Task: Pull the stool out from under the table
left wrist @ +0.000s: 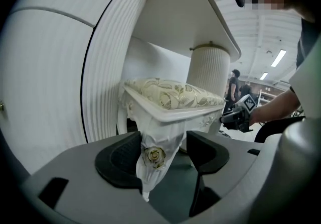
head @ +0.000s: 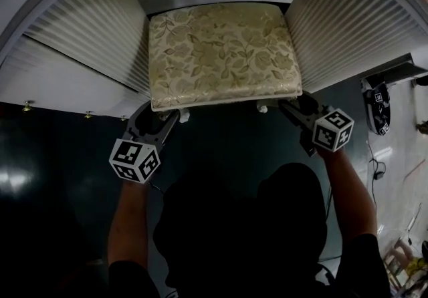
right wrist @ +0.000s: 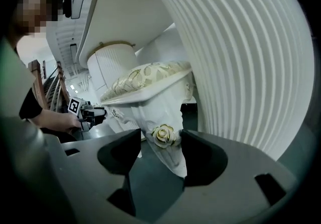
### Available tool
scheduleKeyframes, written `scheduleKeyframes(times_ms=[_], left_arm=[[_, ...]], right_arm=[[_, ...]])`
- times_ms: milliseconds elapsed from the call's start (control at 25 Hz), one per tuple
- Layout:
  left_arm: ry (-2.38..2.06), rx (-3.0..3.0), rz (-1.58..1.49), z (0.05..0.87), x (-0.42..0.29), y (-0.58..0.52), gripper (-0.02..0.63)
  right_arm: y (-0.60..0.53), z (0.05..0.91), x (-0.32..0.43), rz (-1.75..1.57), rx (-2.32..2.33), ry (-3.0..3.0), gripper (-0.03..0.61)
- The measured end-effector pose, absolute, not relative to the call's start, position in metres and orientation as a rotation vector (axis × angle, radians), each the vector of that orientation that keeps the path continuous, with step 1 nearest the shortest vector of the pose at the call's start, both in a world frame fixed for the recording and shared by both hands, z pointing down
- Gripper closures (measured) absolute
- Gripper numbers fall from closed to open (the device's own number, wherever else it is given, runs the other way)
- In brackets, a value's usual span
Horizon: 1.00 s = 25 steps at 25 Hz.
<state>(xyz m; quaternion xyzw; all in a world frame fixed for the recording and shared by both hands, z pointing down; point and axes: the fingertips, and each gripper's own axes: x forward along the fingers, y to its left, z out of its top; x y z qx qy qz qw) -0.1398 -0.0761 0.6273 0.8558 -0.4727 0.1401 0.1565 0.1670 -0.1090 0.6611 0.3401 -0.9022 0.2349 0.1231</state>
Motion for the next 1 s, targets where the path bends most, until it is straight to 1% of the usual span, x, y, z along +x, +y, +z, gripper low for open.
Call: scheduleKeyframes(times_ms=[520, 1000], left_arm=[[-1.259, 2.493, 0.418, 0.6260, -0.1349, -0.0677, 0.322], [-1.167, 2.458, 0.443, 0.6253, -0.1399, -0.0702, 0.325]], right_arm=[[-0.1150, 0.6614, 0.1705, 0.683, 0.999, -2.608, 0.347], [-0.1108, 0.6589, 0.1677, 0.788, 0.899, -2.580, 0.347]])
